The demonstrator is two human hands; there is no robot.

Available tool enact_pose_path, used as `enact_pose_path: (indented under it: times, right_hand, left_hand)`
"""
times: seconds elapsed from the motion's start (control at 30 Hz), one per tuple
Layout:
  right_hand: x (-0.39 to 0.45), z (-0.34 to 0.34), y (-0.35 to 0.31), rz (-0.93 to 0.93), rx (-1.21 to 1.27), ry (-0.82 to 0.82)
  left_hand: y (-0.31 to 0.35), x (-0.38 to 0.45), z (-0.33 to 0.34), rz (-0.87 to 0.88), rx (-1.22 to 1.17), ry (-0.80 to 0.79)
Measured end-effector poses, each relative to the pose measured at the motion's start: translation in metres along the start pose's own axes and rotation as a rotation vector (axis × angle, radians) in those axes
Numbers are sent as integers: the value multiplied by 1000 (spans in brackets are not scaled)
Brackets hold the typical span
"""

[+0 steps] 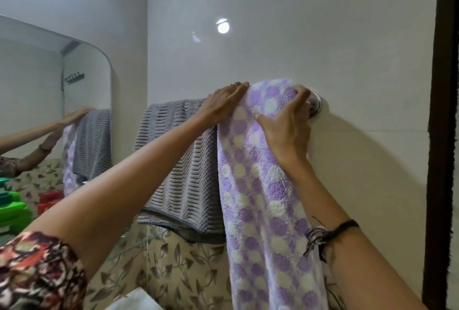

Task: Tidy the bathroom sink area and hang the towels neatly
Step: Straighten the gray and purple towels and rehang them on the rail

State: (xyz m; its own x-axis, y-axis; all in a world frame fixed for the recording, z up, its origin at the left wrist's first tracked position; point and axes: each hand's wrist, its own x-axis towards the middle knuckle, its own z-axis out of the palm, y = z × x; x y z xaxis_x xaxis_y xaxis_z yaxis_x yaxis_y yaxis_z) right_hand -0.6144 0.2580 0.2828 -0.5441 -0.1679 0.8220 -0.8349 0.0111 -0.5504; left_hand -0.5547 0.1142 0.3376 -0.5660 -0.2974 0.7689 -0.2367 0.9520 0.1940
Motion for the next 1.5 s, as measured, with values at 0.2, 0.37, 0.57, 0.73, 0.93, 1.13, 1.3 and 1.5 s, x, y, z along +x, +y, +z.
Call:
enact_pose_path:
  times: [0.2, 0.37, 0.57, 0.73, 0.93, 1.13, 1.3, 1.5]
  right_hand:
    - [-10, -21, 9, -46, 183, -9]
    - [-56, -33, 24, -92, 138, 25]
    - [-67, -31, 44, -31, 12, -44]
    - [-34, -29, 31, -23, 140, -58]
    - [-17, -20, 15, -71, 210, -119]
    - [-77, -25, 48, 4, 268, -69]
    - [-129, -42, 63, 151, 349, 38]
    - [-203, -32, 68, 172, 103, 38]
  left_hand:
    - [-12, 6, 3, -213, 18, 21]
    - [-16, 8, 5, -213, 145, -4]
    - [-16, 2, 18, -182, 193, 117]
    - [-9, -2, 18, -169, 208, 104]
    - [-7, -6, 17, -165, 294, 51]
    - [5, -50, 27, -39, 203, 160]
    - [39, -165, 55, -250, -593, 625]
    - [71, -284, 83, -540, -1105, 570]
